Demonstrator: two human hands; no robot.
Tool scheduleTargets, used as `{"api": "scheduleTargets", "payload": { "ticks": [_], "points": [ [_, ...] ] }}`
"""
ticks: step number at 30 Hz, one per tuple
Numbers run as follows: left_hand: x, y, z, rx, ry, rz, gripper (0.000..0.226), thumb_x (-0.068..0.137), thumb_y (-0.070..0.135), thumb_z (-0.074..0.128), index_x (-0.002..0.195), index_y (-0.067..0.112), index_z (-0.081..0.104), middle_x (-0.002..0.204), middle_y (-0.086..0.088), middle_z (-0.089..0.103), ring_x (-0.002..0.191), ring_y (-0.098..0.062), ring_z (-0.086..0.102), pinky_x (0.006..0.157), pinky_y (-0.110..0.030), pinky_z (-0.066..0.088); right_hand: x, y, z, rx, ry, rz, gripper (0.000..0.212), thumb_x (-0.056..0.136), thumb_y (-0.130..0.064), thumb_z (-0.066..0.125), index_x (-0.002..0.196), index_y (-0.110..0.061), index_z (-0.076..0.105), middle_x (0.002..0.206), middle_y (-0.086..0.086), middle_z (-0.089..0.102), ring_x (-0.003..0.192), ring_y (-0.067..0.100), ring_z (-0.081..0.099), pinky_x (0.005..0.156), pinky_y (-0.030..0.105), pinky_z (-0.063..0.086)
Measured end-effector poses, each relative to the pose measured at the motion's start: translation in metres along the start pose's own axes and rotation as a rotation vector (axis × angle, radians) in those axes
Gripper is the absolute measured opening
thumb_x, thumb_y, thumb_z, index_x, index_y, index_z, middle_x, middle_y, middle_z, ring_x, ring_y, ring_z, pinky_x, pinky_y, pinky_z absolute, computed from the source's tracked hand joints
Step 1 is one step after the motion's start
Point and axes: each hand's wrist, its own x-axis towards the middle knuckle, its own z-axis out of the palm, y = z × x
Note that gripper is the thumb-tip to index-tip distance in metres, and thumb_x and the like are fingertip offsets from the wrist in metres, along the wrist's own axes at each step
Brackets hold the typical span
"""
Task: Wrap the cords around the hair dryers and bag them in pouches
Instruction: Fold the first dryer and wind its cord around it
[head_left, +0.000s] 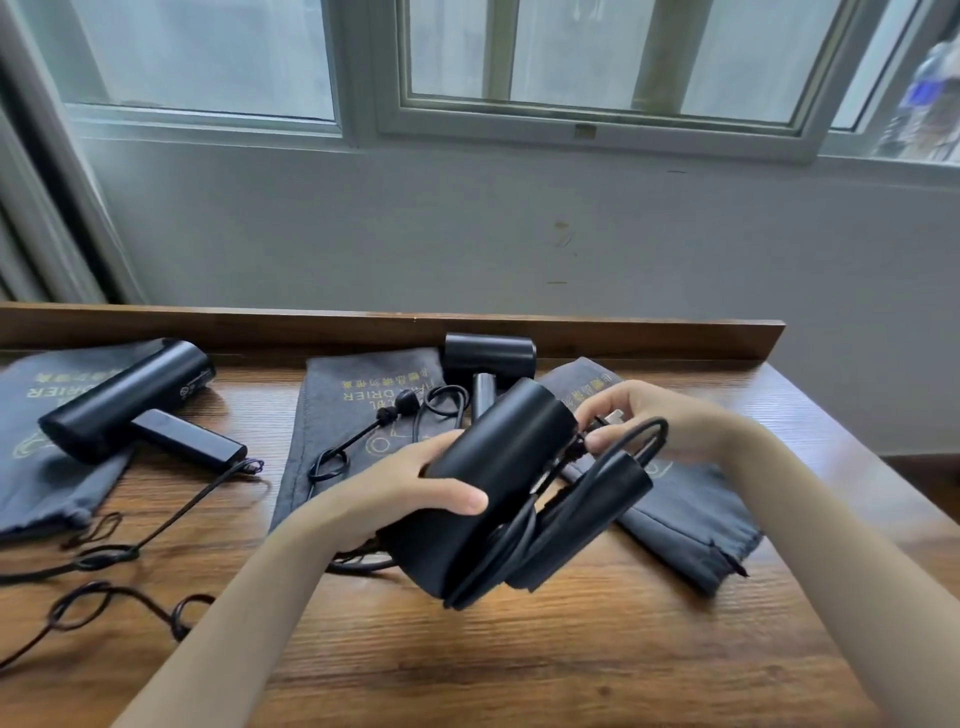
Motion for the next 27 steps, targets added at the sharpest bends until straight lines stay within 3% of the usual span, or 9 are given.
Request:
{"api": "scheduleTargets", "payload": {
  "ticks": [4,7,12,14,18,20,22,25,27],
  "points": [
    [0.003,0.004,0.002,0.234,0.065,-0.038,0.065,0.048,0.051,0.071,0.110,0.047,0.052,0.103,0.012,0.068,0.089,-0.007,0.067,0.077,-0.024,0.054,0.001,-0.006,-0.007,0.098,-0.040,0.196,0.009,0.088,0.001,0.057,0.097,-0.001,0.059,0.067,-0.004,0.066,0.057,0.001,0.062,0.051,0.010,0.046],
    [0.004,0.004,0.004,0.350,0.140,-0.082,0.064,0.046,0.057,0.069,0.107,0.053,0.050,0.101,0.015,0.066,0.085,-0.001,0.066,0.078,-0.023,0.054,0.003,-0.011,-0.005,-0.027,-0.019,0.265,0.018,0.085,-0.007,0.064,0.102,-0.004,0.061,0.080,0.000,0.069,0.073,0.005,0.066,0.062,0.012,0.049],
    [0.010,-0.004,0.008,0.441,0.337,-0.114,0.072,0.042,0.065,0.064,0.111,0.052,0.045,0.101,0.019,0.062,0.087,-0.004,0.063,0.080,-0.030,0.053,0.011,-0.011,0.009,-0.345,0.291,0.157,0.010,0.079,-0.018,0.071,0.083,-0.014,0.063,0.087,0.011,0.073,0.079,0.017,0.066,0.076,0.035,0.050],
    [0.013,-0.011,0.009,0.381,0.431,-0.125,0.077,0.041,0.065,0.063,0.113,0.047,0.048,0.102,0.019,0.062,0.091,-0.006,0.062,0.084,-0.033,0.052,0.011,-0.014,0.021,-0.400,0.424,0.049,0.014,0.074,-0.020,0.076,0.074,-0.020,0.063,0.085,0.006,0.073,0.082,0.020,0.068,0.083,0.039,0.051],
    [0.019,-0.023,0.012,0.071,0.642,-0.067,0.065,0.043,0.059,0.069,0.104,0.042,0.055,0.103,0.014,0.067,0.095,-0.008,0.063,0.089,-0.039,0.051,0.012,-0.008,0.061,-0.586,0.770,-0.277,0.027,0.068,-0.019,0.080,0.073,-0.026,0.055,0.102,-0.011,0.065,0.098,0.008,0.058,0.087,0.020,0.042],
    [0.022,-0.026,0.016,-0.073,0.723,-0.027,0.070,0.047,0.055,0.072,0.112,0.033,0.056,0.106,0.008,0.067,0.098,-0.012,0.063,0.091,-0.042,0.051,0.015,0.004,0.084,-0.473,0.862,-0.378,0.027,0.070,-0.012,0.078,0.079,-0.023,0.055,0.100,-0.009,0.062,0.097,0.005,0.056,0.082,0.020,0.046],
    [0.024,-0.027,0.020,-0.153,0.775,0.011,0.066,0.055,0.048,0.075,0.115,0.028,0.056,0.107,0.006,0.067,0.099,-0.014,0.063,0.091,-0.044,0.051,0.021,0.014,0.099,-0.325,0.901,-0.425,0.023,0.072,-0.009,0.076,0.081,-0.018,0.056,0.094,-0.007,0.060,0.090,0.006,0.057,0.066,0.016,0.049],
    [0.025,-0.031,0.025,-0.206,0.821,0.056,0.047,0.073,0.030,0.075,0.116,0.026,0.056,0.107,0.005,0.067,0.099,-0.014,0.063,0.090,-0.042,0.051,0.030,0.016,0.111,-0.220,0.970,-0.473,0.017,0.076,-0.027,0.068,0.076,-0.016,0.055,0.088,-0.005,0.058,0.085,0.009,0.056,0.062,0.015,0.045],
    [0.026,-0.035,0.029,-0.225,0.826,0.073,0.043,0.075,0.026,0.072,0.115,0.027,0.057,0.106,0.006,0.067,0.098,-0.012,0.063,0.089,-0.039,0.052,0.035,0.015,0.114,-0.135,1.011,-0.465,0.021,0.080,-0.035,0.059,0.069,-0.019,0.052,0.079,-0.004,0.056,0.077,0.012,0.054,0.060,0.023,0.044]
  ]
}}
